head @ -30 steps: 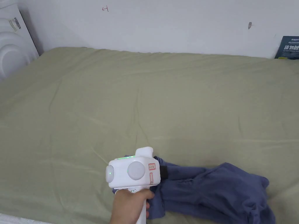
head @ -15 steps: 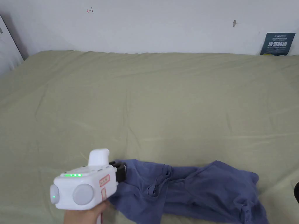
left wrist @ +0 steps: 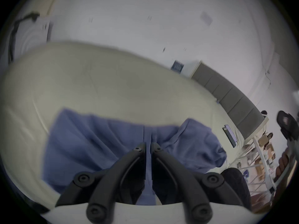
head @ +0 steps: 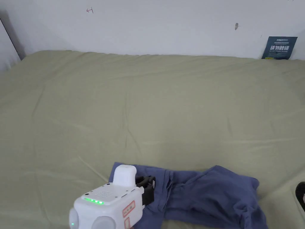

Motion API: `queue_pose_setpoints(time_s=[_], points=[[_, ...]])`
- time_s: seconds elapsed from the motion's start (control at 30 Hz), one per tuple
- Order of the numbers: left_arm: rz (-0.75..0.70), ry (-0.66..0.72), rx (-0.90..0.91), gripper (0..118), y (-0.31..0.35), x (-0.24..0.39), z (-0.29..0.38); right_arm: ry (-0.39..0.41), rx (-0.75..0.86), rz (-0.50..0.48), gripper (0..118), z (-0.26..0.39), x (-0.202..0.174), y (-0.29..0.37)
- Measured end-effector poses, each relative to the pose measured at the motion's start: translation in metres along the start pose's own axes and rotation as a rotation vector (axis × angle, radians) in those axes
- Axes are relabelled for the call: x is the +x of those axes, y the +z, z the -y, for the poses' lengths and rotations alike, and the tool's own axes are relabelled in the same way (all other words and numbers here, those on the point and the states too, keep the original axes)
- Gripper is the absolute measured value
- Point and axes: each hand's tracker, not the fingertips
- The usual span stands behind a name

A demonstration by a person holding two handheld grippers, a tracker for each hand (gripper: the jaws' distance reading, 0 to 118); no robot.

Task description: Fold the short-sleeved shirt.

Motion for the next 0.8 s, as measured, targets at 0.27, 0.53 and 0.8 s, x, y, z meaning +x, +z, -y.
queue_pose_setpoints(time_s=[0.27, 0.53, 0.8], points=[[0.026, 0.172, -0.051, 107, 0.029, -0.077, -0.007, -0.006, -0.03, -0.043, 8, 0.009, -0.012, -0.003], [0.25, 0.61, -0.196, 107, 0.011, -0.228, 0.007, -0.02, -0.079, -0.023, 8, 0.015, -0.013, -0.008], [0.66, 0.805, -0.172, 104, -0.059, -0.217, 0.021, 0.014, -0.111, -0.022, 8, 0.013, -0.026, -0.02]])
